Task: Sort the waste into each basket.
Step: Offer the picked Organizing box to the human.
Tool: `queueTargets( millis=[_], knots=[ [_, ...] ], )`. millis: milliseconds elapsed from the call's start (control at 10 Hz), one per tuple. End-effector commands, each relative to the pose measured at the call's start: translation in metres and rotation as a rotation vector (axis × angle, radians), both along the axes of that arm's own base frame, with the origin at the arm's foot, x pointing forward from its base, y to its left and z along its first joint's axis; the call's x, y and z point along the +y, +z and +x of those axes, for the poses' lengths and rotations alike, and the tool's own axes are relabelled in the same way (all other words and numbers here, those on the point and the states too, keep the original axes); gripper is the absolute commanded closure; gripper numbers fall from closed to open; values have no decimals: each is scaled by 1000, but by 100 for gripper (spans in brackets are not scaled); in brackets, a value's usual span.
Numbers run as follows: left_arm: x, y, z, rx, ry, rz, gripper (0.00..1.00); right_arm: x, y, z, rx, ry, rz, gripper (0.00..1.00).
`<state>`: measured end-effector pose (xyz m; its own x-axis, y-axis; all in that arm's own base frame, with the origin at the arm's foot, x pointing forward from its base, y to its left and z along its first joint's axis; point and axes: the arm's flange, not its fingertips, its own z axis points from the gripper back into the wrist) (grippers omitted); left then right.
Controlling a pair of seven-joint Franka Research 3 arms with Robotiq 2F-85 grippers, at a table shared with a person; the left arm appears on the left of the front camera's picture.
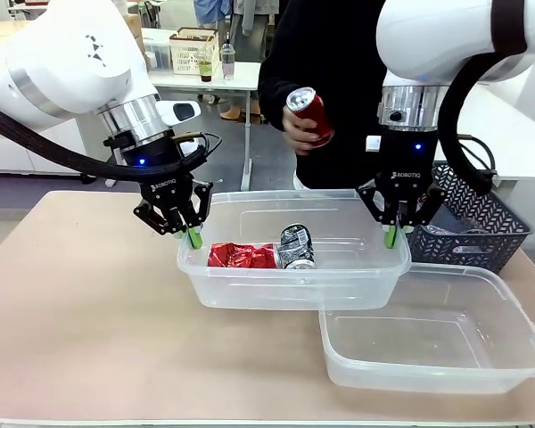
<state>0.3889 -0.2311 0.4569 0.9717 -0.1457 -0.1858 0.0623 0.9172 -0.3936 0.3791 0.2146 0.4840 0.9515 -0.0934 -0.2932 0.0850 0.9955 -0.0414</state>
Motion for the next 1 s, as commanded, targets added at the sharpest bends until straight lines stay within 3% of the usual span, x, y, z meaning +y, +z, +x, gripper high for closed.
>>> queueTargets(
  millis=[0,900],
  knots=[
    [2,3,-3,-10,8,-5,93,2,5,2,9,4,4,94],
    [2,3,-3,-10,8,-5,93,2,5,2,9,4,4,94]
  ],
)
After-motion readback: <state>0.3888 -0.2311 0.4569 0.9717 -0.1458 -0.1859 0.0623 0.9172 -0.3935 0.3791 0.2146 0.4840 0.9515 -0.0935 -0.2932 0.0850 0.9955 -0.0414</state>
